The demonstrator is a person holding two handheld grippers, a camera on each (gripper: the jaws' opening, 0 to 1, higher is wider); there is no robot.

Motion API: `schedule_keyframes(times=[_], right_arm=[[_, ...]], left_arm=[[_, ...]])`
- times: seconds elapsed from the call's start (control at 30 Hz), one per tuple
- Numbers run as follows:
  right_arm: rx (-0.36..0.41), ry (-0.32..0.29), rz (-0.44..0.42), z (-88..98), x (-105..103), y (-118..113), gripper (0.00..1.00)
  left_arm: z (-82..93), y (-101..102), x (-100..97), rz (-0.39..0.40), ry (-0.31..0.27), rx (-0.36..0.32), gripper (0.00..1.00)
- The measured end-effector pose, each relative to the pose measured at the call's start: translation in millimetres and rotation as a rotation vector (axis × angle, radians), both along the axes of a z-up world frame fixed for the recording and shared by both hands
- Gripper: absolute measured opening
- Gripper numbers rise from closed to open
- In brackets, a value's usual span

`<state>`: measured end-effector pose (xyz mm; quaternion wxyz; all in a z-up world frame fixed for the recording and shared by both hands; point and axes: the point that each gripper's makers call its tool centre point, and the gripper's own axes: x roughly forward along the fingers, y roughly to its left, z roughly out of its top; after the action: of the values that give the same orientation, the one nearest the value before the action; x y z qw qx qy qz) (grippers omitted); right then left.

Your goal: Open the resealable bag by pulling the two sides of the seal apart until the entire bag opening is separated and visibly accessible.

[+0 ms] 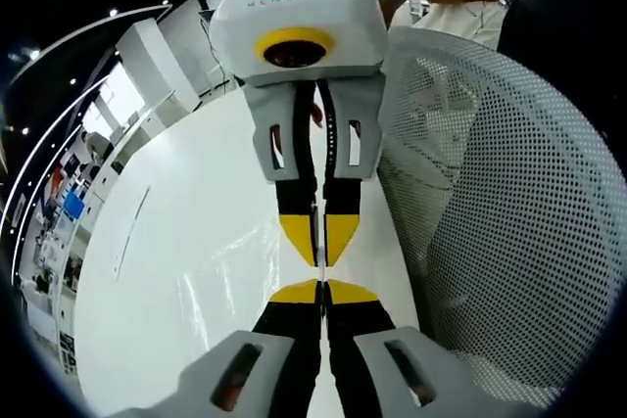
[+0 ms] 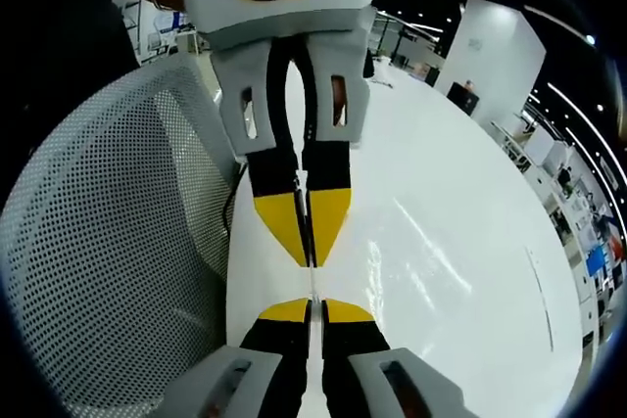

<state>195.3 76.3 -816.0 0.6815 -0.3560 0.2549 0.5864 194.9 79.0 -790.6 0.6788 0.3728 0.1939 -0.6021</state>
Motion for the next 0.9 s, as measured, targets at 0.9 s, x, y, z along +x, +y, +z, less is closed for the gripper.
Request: schedule_keyframes(times=[0.9], right_arm=[[-0.001, 0.024, -0.014, -3.3, -2.4, -10.6, 0.0]], left_arm=[[-0.5, 6.7, -3.6, 0.004, -0.016, 0.003, 0.0]])
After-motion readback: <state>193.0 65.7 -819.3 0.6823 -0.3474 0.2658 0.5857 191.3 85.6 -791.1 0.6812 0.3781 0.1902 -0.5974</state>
